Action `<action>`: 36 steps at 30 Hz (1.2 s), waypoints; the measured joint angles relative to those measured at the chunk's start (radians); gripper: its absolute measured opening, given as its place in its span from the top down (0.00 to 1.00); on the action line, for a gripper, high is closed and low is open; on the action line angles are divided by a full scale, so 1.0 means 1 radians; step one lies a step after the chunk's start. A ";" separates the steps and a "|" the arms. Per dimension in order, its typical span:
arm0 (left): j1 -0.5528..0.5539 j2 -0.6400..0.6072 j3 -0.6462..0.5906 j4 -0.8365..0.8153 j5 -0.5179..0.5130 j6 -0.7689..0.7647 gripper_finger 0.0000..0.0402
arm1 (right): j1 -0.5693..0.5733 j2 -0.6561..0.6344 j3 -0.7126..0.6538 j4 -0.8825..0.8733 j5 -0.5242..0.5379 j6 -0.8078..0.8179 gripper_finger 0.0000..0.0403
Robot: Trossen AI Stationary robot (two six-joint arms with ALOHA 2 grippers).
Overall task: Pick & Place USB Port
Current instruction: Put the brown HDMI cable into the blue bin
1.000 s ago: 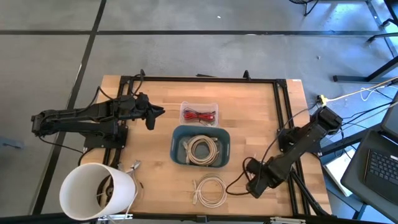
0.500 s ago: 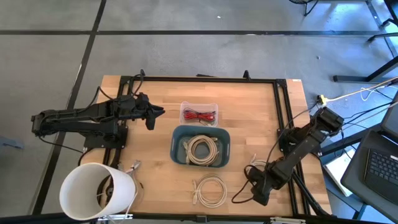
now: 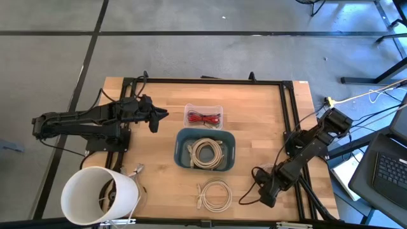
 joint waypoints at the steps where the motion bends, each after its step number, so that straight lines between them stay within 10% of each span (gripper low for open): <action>1: 0.000 0.000 0.000 0.000 0.000 -0.001 0.79 | -0.003 0.002 0.010 -0.005 0.002 0.003 0.90; 9: 0.000 0.000 0.000 0.000 -0.010 -0.002 0.79 | -0.021 0.013 0.269 -0.358 0.224 0.050 0.93; 15: 0.000 0.000 0.000 0.018 -0.030 -0.002 0.79 | -0.092 0.009 0.557 -0.793 0.584 0.050 0.93; 20: 0.000 0.000 0.000 0.031 -0.038 0.002 0.79 | -0.224 0.008 0.712 -0.839 0.760 -0.179 0.93; 27: 0.000 0.000 0.000 0.031 -0.043 0.004 0.79 | -0.499 0.014 0.743 -0.295 0.455 -0.770 0.93; 36: 0.000 0.000 0.000 0.031 -0.042 0.006 0.79 | -0.741 0.100 0.743 -0.141 0.084 -0.817 0.93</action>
